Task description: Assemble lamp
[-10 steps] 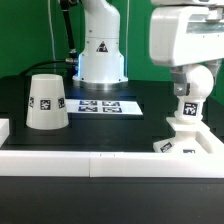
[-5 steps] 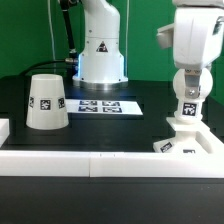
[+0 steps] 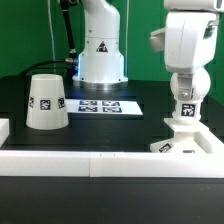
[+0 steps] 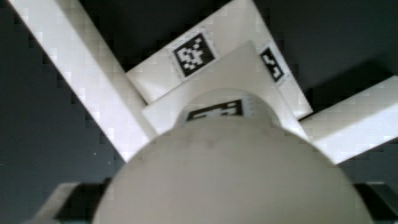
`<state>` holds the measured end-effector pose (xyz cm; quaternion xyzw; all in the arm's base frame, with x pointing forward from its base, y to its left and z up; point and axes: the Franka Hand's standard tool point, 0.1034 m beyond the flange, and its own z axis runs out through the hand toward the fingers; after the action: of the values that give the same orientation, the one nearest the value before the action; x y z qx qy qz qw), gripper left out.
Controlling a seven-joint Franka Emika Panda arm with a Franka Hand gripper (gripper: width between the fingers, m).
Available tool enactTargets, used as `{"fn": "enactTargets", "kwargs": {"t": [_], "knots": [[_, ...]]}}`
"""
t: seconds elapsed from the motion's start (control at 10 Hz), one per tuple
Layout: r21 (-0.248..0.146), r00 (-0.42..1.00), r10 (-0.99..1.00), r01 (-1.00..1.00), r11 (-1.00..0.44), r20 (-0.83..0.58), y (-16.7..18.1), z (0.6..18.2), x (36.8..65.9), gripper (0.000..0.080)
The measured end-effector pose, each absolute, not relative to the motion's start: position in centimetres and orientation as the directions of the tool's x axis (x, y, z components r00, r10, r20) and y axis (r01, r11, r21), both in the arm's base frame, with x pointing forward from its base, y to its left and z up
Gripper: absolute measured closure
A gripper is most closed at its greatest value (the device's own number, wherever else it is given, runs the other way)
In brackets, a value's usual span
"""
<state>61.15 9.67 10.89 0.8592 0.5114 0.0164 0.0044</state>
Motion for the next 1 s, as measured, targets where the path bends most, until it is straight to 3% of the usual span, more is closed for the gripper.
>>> {"fn": "enactTargets", "kwargs": {"t": [0.4,0.7,1.0], "knots": [[0.024,0.514,0.857,0.857,-0.515,0.026,9.32,10.88,61.22,0.0225],[0.034,0.751,0.657,0.656,-0.754,0.069,8.78,10.85,61.45,0.0224],[0.03,0.893,0.434,0.434,-0.9,0.118,8.77,10.85,61.74,0.0223]]}}
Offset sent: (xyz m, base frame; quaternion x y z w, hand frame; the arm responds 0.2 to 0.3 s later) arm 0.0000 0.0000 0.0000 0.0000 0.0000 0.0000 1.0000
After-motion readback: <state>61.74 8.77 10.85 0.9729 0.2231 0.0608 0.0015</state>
